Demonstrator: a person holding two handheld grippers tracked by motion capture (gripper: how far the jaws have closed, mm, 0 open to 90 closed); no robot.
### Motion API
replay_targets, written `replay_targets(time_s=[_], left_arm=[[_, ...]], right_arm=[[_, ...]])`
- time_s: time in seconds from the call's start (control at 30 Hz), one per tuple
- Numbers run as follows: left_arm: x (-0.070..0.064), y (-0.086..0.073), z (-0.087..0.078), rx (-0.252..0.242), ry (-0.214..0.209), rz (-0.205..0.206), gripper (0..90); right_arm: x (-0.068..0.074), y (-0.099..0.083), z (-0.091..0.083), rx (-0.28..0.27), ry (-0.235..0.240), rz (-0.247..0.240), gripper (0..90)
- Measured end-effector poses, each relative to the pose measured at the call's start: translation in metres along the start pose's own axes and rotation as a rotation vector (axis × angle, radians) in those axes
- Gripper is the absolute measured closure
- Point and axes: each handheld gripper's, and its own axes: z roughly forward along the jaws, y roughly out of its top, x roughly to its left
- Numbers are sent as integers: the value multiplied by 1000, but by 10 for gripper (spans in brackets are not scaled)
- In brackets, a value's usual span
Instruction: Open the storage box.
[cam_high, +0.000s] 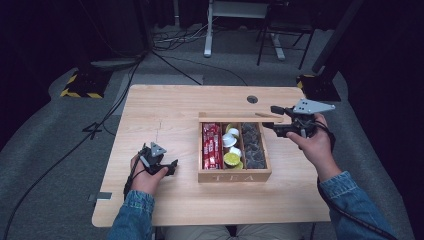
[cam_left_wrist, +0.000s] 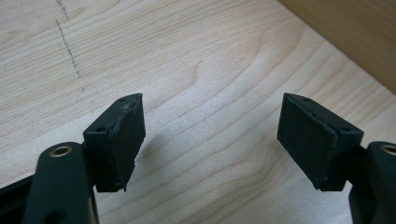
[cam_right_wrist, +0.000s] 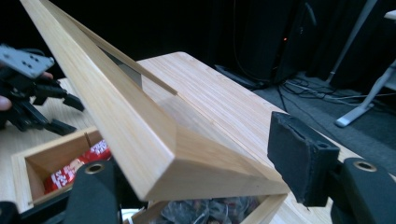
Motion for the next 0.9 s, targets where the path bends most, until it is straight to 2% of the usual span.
replay_targets(time_s=[0.23,0.4,0.53,0.9], left_arm=[[1,0,2,19,-3,9,240],[2,0,3,27,-18,-9,237],[2,0,3,26,-14,0,238],[2,0,3,28,-15,-11,239]], right_arm=[[-12,12,5,-7,12,28,394],[-23,22,11,-19,17,48,427],[-31,29,17,-26,13,56,454],[-48,43,34,-35,-19,60,484]])
